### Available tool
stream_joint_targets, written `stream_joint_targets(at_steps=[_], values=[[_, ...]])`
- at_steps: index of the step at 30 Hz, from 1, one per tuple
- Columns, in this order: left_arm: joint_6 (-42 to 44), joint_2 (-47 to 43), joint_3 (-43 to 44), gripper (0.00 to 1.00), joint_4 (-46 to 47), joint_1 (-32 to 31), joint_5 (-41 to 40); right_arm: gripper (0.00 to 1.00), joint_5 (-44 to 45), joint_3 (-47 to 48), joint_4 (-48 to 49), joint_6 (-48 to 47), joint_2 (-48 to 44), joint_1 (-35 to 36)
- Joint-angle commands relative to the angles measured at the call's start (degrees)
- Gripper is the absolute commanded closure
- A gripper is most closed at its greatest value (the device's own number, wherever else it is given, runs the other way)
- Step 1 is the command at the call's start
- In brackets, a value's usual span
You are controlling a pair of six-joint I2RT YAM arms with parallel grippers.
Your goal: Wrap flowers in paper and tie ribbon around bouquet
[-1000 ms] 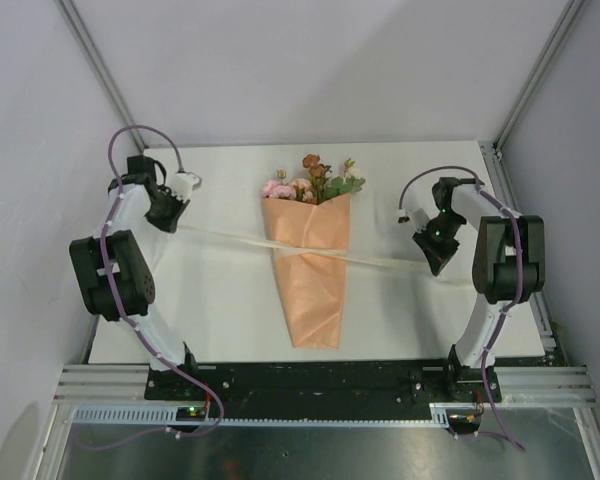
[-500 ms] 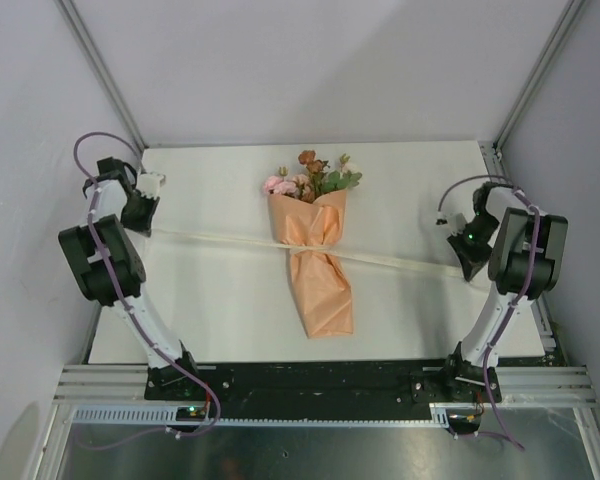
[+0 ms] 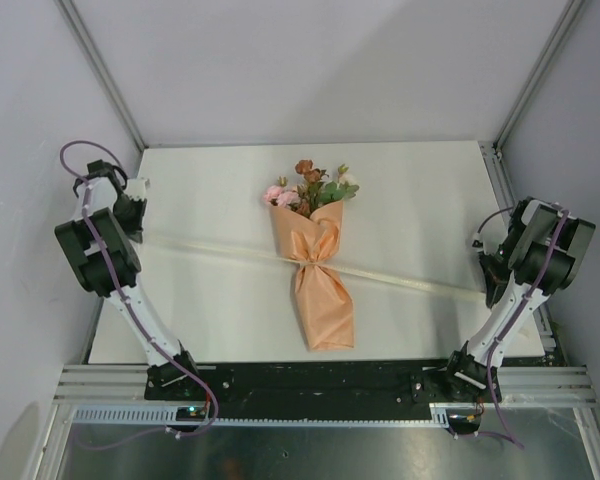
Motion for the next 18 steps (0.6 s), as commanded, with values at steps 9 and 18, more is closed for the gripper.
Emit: stream_joint_targets(at_steps=[9, 18], values=[[-3.0, 2.8, 10.7, 1.0, 4.2, 5.6, -8.9, 1.0, 8.1, 10.2, 7.5, 5.9, 4.4, -6.2], [-3.2, 3.9, 13.1, 1.0, 3.5, 6.4, -9.3, 1.0, 6.4, 11.4, 10.8, 6.1, 2.3, -7.7]])
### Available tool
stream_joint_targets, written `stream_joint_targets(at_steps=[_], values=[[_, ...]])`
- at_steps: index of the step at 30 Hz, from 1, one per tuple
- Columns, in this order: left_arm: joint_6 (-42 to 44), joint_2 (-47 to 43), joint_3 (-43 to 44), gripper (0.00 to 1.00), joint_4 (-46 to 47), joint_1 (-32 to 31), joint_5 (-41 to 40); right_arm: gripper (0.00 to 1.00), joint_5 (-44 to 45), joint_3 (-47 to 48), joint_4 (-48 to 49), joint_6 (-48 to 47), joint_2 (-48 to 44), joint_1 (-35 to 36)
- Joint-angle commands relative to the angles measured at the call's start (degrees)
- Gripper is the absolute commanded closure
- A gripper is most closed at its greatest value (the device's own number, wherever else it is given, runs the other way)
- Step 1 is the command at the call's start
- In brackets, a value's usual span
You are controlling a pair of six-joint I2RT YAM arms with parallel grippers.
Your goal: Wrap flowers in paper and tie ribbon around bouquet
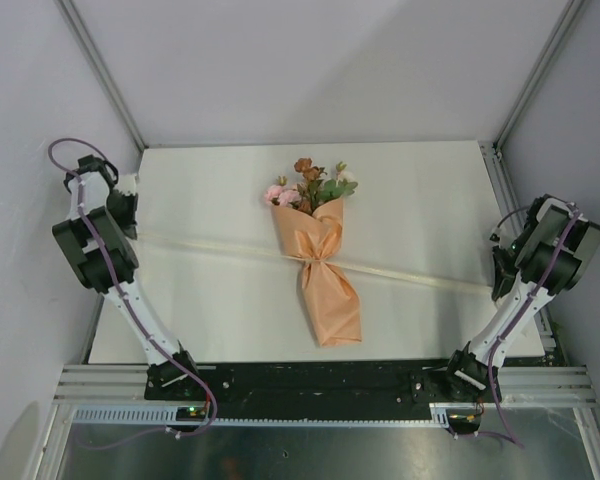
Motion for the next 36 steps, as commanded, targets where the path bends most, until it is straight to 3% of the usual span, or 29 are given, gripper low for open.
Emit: stream_joint_targets(at_steps=[1, 6, 11, 14, 15, 16, 18, 20, 22, 30, 36], values=[[1.4, 0.3, 5.2, 1.0, 9.2, 4.8, -9.9, 1.0, 9.0, 3.4, 12.8, -1.3, -2.0, -3.3], [4.6, -1.7, 4.0, 1.0, 8.7, 3.8, -6.9, 1.0, 1.7, 2.0, 12.6, -3.6, -5.6, -1.6], [13.5, -11.0, -6.7, 1.0, 9.1, -2.6, 1.4, 1.0, -8.8, -3.4, 9.7, -9.9, -13.4, 6.9], [15.0, -13.6, -10.0, 1.0, 9.1, -6.7, 3.9, 1.0, -8.5, -6.5, 8.5, -12.5, -15.2, 12.9], [15.3, -14.6, -10.7, 0.98, 9.0, -7.7, 5.1, 0.95, -7.1, -7.0, 8.2, -12.7, -15.1, 14.6], [16.2, -15.7, -12.1, 0.9, 8.9, -8.7, 6.9, 0.79, -6.2, -7.1, 8.0, -12.7, -15.0, 15.5], [19.7, -19.3, -15.9, 0.57, 8.6, -11.2, 9.8, 0.55, -4.2, -6.9, 8.2, -12.8, -15.4, 16.4], [23.2, -24.5, -20.5, 0.22, 8.5, -13.9, 13.1, 0.42, -2.9, -5.8, 8.1, -14.2, -16.8, 17.1], [26.3, -29.0, -24.8, 0.06, 8.5, -16.7, 16.5, 0.37, -4.3, -4.3, 7.3, -16.4, -18.5, 18.3], [30.9, -35.1, -35.6, 0.0, 8.7, -29.6, 23.4, 0.27, -15.0, -3.5, 8.4, -18.0, -24.1, 33.7], [30.0, -34.5, -41.1, 0.0, 15.2, -39.9, 20.9, 0.31, -20.4, -6.5, 8.4, -14.8, -19.2, 44.1]])
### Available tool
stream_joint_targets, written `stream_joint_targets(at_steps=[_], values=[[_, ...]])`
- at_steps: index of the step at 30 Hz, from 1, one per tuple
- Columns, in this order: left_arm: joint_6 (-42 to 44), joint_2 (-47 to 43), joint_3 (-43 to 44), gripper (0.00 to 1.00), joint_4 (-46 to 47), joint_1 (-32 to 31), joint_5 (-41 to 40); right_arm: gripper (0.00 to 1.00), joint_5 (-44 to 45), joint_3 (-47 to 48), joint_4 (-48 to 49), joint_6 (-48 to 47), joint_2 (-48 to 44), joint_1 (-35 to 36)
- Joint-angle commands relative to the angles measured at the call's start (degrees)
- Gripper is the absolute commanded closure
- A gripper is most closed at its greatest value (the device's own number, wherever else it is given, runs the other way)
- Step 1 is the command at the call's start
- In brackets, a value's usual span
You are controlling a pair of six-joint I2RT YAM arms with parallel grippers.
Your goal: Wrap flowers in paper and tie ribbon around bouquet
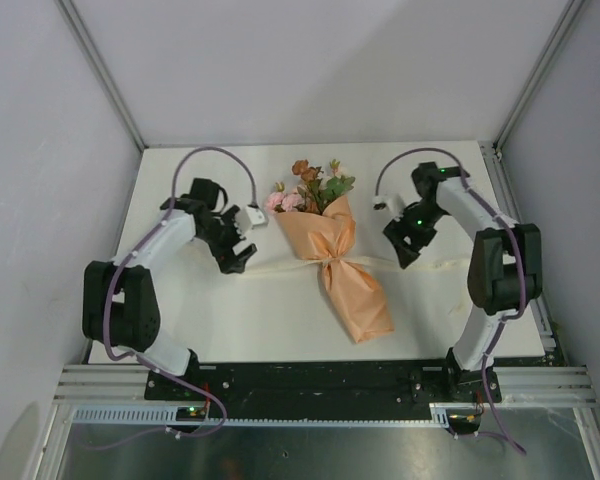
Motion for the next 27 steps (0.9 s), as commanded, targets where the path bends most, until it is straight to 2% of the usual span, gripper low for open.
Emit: stream_joint_targets(at_steps=[1, 9, 20, 23, 27], values=[[1.8, -0.3, -3.5, 0.0, 6.1, -5.6, -0.3, 0.31, -6.5, -2.6, 0.0, 2.2, 3.5, 5.7], [8.0, 0.1, -8.5, 0.0, 8.9, -8.2, -4.1, 0.33, -14.3, -5.7, 4.3, 7.3, 8.0, 13.9], [7.4, 4.3, -6.8, 0.08, 13.6, -11.1, -5.7, 0.33, -22.9, -5.9, 11.4, 16.5, 9.8, 22.6], [7.4, 5.9, -5.6, 0.11, 13.9, -11.2, -6.7, 0.33, -23.9, -5.8, 12.4, 18.1, 9.8, 23.5], [7.9, 5.9, -5.4, 0.17, 14.1, -11.3, -7.5, 0.33, -24.0, -5.7, 10.8, 18.3, 7.7, 21.2]])
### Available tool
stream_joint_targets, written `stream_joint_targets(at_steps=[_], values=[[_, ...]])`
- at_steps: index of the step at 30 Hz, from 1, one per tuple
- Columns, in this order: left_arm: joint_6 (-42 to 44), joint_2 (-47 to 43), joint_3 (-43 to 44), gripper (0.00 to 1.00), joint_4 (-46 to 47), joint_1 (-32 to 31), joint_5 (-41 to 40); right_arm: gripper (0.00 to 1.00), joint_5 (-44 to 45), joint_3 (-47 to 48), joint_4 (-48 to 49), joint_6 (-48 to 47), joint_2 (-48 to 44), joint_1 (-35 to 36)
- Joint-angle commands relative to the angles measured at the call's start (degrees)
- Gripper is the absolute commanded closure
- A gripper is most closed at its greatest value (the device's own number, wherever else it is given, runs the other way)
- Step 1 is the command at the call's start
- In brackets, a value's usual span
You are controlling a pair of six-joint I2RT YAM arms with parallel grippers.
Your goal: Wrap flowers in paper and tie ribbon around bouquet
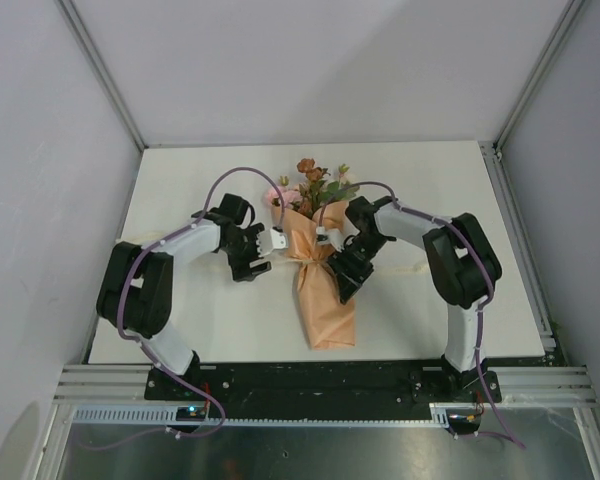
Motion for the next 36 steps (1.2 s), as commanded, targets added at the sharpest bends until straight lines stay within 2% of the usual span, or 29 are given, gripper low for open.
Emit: stream_joint_targets(at_steps=[1, 4, 11, 14, 16, 21, 27, 29, 33, 35, 36], values=[[2.3, -0.6, 2.0, 0.18, 1.7, -0.6, -1.3, 0.32, -2.8, 0.4, -0.5, 1.7, -2.8, -3.3], [3.0, -0.9, 1.9, 0.24, 1.8, -0.3, -3.5, 0.32, -2.7, 0.4, -3.4, 0.1, -5.4, -6.1], [3.1, 0.2, 2.4, 0.28, 1.8, 1.3, -6.7, 0.32, 0.3, 0.4, -8.1, -3.3, -8.5, -13.3], [1.9, 2.2, 4.3, 0.34, 1.8, 1.4, -10.2, 0.32, 1.7, 0.5, -9.1, -4.3, -8.8, -16.1], [2.5, 3.5, 4.7, 0.33, 1.8, 1.4, -13.1, 0.32, 2.3, 0.6, -9.6, -4.8, -9.0, -17.4], [3.2, 3.8, 4.5, 0.32, -0.4, 2.0, -11.6, 0.32, 3.8, 1.1, -10.4, -5.3, -9.3, -19.8], [2.1, 7.6, 9.2, 0.29, -6.5, 1.6, -12.0, 0.32, 4.4, 1.9, -11.2, -5.4, -8.7, -21.7], [2.0, 7.8, 9.4, 0.34, -6.8, 1.4, -12.3, 0.32, 4.5, 2.1, -11.4, -5.5, -8.6, -22.1], [1.6, 8.1, 9.6, 0.52, -7.1, 1.1, -12.6, 0.32, 4.7, 2.2, -11.9, -5.7, -8.6, -22.8], [1.6, 8.1, 9.7, 0.63, -7.1, 0.8, -13.0, 0.32, 4.7, 2.2, -12.1, -5.9, -8.5, -23.2], [1.8, 8.0, 9.5, 0.73, -7.1, 0.7, -13.0, 0.32, 4.7, 2.2, -12.2, -6.0, -8.6, -23.5]])
